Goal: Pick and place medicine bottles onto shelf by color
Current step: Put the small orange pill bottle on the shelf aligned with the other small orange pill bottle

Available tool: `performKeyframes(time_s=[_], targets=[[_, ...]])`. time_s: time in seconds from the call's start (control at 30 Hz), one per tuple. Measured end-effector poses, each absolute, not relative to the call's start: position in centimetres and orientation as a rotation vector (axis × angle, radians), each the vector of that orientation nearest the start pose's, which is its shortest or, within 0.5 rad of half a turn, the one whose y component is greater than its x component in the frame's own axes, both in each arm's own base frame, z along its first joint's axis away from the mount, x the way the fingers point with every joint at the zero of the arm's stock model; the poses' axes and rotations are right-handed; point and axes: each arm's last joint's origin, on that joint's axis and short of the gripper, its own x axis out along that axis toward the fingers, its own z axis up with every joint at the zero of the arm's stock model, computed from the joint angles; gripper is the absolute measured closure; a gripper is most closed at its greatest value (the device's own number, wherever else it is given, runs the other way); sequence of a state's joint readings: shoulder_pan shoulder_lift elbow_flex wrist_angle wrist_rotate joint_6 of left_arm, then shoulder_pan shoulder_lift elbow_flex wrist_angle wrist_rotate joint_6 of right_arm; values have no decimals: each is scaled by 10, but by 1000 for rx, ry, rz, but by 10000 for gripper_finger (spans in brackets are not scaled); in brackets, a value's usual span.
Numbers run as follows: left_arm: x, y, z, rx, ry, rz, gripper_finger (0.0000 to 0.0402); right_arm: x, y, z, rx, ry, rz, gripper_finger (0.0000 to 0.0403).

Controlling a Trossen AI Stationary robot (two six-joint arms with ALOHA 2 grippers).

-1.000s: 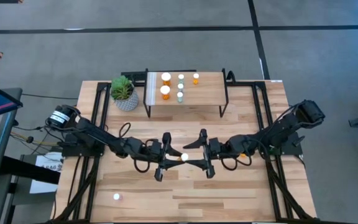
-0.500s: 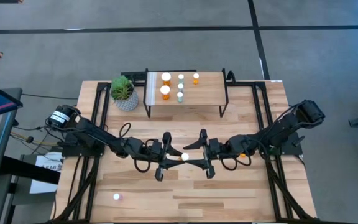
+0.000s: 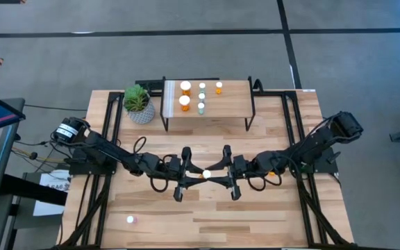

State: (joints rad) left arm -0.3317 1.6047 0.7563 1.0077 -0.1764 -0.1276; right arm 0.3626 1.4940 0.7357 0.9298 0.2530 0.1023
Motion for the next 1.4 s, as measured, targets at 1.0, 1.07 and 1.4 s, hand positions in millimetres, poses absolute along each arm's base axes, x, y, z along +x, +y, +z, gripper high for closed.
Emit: performKeyframes(time_s=[1.0, 1.07, 1.4], targets=[[315, -103, 238, -177, -137, -153, 308, 306, 106, 269, 161, -86, 150, 217], [315, -103, 237, -176, -136, -151, 308, 306, 106, 269, 158, -86, 151, 233], [315, -102, 237, -165, -132, -153, 298, 306, 106, 269, 149, -85, 153, 271]])
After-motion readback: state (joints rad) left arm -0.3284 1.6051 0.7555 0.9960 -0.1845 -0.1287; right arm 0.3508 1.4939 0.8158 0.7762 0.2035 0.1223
